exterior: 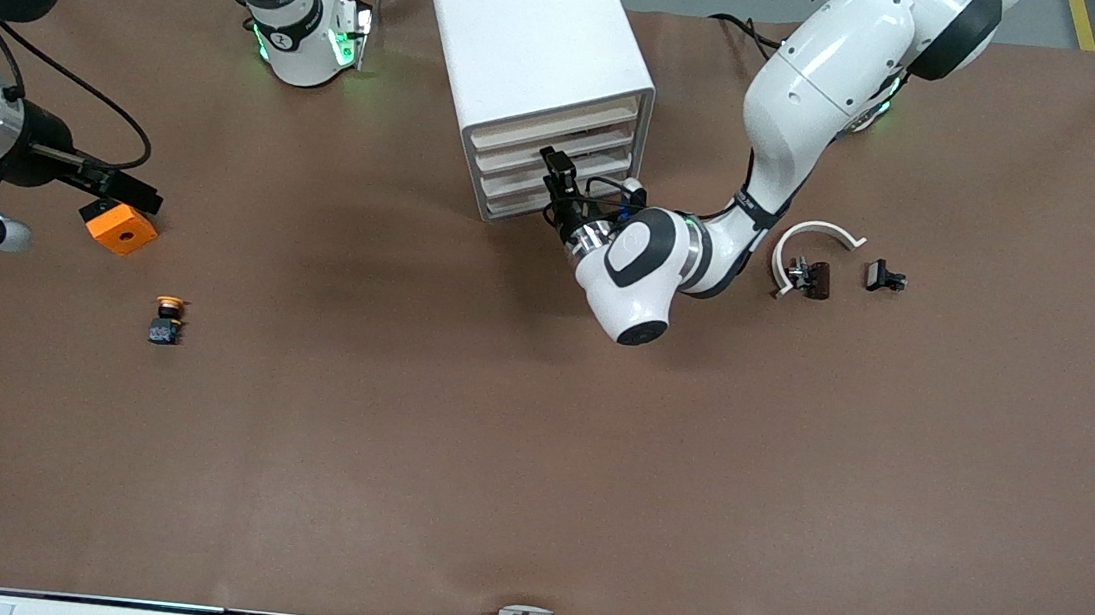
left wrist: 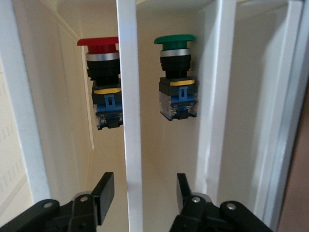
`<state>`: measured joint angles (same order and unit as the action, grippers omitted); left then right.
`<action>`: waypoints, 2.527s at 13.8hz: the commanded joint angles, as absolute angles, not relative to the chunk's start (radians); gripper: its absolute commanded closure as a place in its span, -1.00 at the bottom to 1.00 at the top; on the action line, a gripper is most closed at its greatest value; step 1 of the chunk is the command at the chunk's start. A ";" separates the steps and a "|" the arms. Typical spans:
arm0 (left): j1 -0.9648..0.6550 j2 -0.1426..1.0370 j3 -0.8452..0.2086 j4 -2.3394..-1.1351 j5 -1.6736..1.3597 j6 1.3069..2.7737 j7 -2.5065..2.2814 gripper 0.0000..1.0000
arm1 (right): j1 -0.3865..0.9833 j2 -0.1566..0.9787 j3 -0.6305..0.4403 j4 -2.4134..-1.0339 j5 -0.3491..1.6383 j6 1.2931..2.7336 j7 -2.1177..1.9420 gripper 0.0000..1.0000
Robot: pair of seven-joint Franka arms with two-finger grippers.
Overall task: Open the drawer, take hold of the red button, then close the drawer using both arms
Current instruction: 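Pull the drawer open with the left gripper while the right gripper approaches, then reach the right gripper into the open drawer toward the red button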
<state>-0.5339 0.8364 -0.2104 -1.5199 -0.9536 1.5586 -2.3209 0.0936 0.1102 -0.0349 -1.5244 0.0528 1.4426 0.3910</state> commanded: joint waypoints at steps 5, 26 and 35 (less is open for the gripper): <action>-0.548 0.853 -0.209 -1.509 -0.974 1.543 -2.330 0.42 | 0.095 0.118 -0.041 -1.506 0.049 1.424 0.425 -1.00; -0.483 0.865 -0.144 -1.425 -0.966 1.609 -2.355 0.80 | 0.449 0.169 -0.038 -1.511 0.121 1.514 1.228 -1.00; -0.474 0.876 -0.100 -1.388 -0.965 1.660 -2.350 0.72 | 0.606 0.258 -0.040 -1.505 0.121 1.620 1.491 -1.00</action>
<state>-0.4727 0.8428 -0.1285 -1.4310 -0.9649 1.6056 -2.3377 0.5825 0.2451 -0.0298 -1.5260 0.1097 1.6158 1.4461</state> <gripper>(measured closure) 0.859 0.000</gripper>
